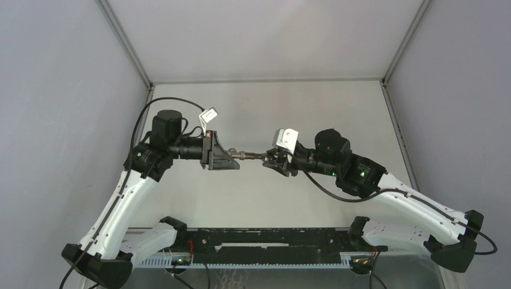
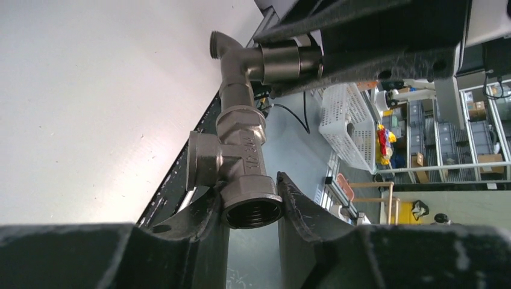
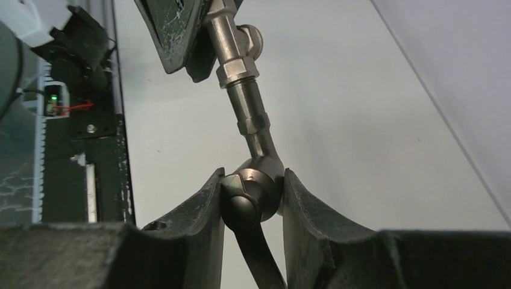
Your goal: Install the water faucets
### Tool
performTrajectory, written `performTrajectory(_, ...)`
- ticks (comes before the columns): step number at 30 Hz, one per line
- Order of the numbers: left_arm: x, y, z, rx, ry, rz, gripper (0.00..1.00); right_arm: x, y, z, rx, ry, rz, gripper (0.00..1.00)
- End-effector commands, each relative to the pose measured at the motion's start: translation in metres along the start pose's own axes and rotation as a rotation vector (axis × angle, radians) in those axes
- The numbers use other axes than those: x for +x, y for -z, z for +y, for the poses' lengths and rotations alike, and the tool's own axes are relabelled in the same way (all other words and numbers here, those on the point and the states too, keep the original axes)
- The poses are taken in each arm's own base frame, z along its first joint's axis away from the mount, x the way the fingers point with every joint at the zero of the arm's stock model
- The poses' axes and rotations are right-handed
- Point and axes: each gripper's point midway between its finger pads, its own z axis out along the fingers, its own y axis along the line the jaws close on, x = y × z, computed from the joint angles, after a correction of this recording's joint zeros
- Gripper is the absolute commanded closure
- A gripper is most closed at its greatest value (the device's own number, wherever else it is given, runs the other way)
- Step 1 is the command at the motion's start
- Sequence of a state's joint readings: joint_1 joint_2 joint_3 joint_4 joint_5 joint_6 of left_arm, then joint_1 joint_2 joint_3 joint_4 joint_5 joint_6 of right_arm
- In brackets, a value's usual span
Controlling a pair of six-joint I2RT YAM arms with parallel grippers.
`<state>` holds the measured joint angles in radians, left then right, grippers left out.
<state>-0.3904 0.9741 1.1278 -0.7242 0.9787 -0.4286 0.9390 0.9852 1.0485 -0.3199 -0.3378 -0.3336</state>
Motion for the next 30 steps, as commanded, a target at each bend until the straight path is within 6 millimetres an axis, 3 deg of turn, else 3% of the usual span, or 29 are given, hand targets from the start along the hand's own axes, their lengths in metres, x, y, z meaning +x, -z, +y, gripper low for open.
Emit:
performTrajectory(1,-0.048,-0.003,0.004,-0.040,-0.142,-0.187,0.67,-0.029,-0.003,0.019,0.031,0.017,-0.046,1.00)
performTrajectory(7,-0.055,-0.001,0.003,-0.056,-0.110,-0.219,0.59,-0.028,-0.006,0.010,0.129,0.073,-0.035,1.00)
performTrajectory(21,-0.053,-0.013,0.023,-0.081,0.014,-0.160,0.45,-0.025,-0.001,0.007,0.202,0.135,-0.027,1.00)
performTrajectory(30,-0.053,-0.018,0.029,-0.065,0.116,-0.124,0.43,-0.013,-0.008,0.006,0.331,0.371,0.020,1.00)
